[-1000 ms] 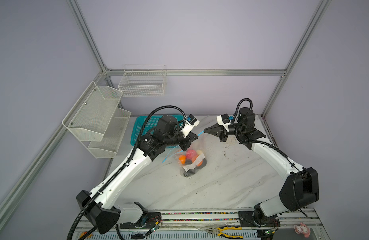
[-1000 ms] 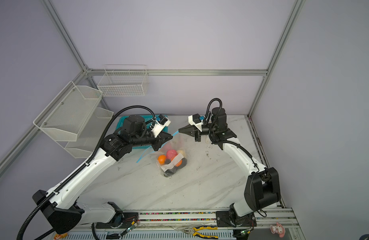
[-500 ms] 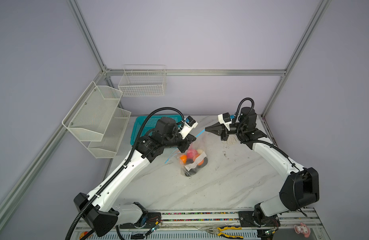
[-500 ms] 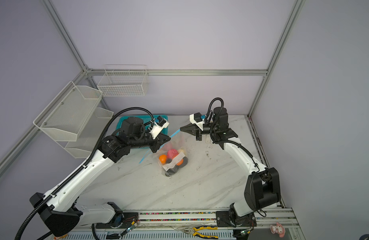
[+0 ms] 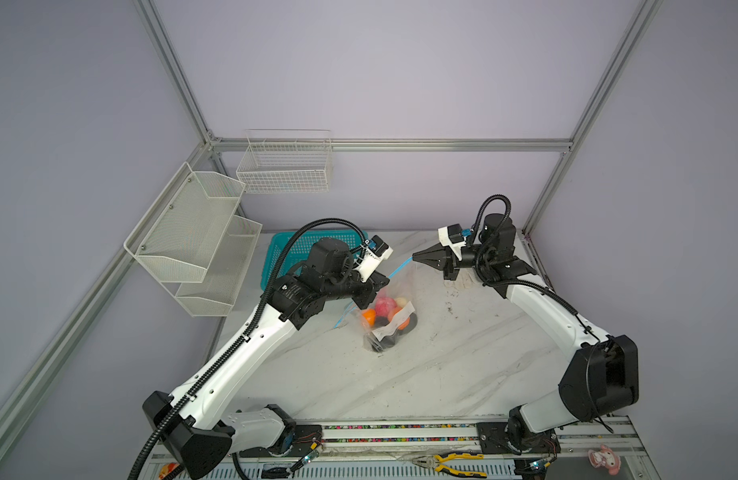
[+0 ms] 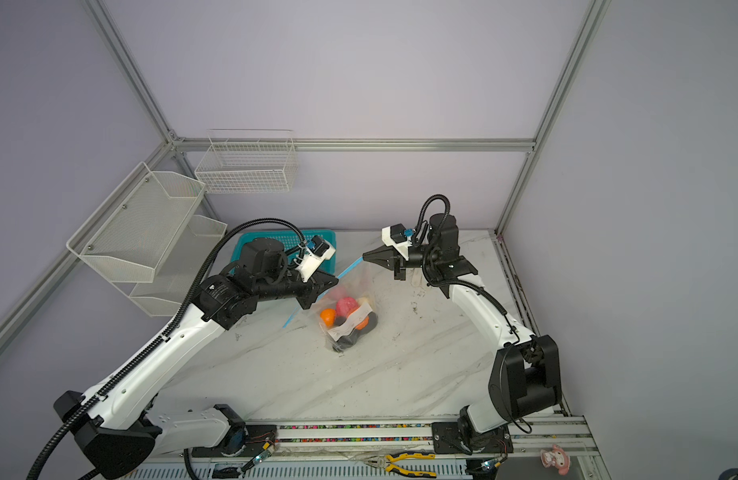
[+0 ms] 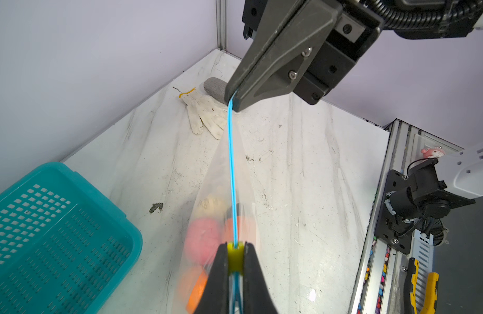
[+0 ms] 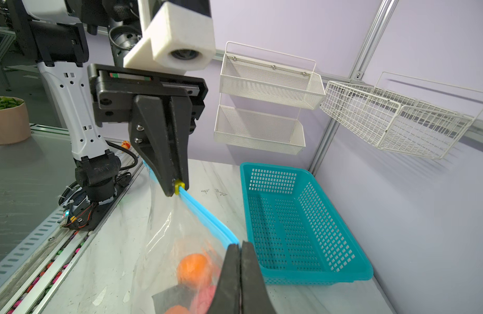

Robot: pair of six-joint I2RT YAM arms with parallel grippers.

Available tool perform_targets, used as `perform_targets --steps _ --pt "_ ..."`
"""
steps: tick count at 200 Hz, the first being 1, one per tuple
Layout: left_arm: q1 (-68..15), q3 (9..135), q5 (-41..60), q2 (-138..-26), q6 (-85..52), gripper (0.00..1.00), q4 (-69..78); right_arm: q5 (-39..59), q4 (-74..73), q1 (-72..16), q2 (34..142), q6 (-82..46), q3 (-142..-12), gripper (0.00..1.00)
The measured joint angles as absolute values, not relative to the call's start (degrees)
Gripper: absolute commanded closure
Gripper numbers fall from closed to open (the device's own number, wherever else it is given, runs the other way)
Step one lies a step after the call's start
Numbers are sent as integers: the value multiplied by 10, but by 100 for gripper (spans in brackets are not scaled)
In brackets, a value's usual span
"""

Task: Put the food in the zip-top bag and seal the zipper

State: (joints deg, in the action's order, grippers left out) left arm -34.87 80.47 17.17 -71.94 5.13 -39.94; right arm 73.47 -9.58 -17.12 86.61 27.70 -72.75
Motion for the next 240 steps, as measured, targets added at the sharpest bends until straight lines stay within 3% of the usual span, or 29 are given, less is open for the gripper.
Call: perform_targets --steps 240 --pt "-349 760 164 -660 26 100 -455 693 -92 -145 885 269 -736 100"
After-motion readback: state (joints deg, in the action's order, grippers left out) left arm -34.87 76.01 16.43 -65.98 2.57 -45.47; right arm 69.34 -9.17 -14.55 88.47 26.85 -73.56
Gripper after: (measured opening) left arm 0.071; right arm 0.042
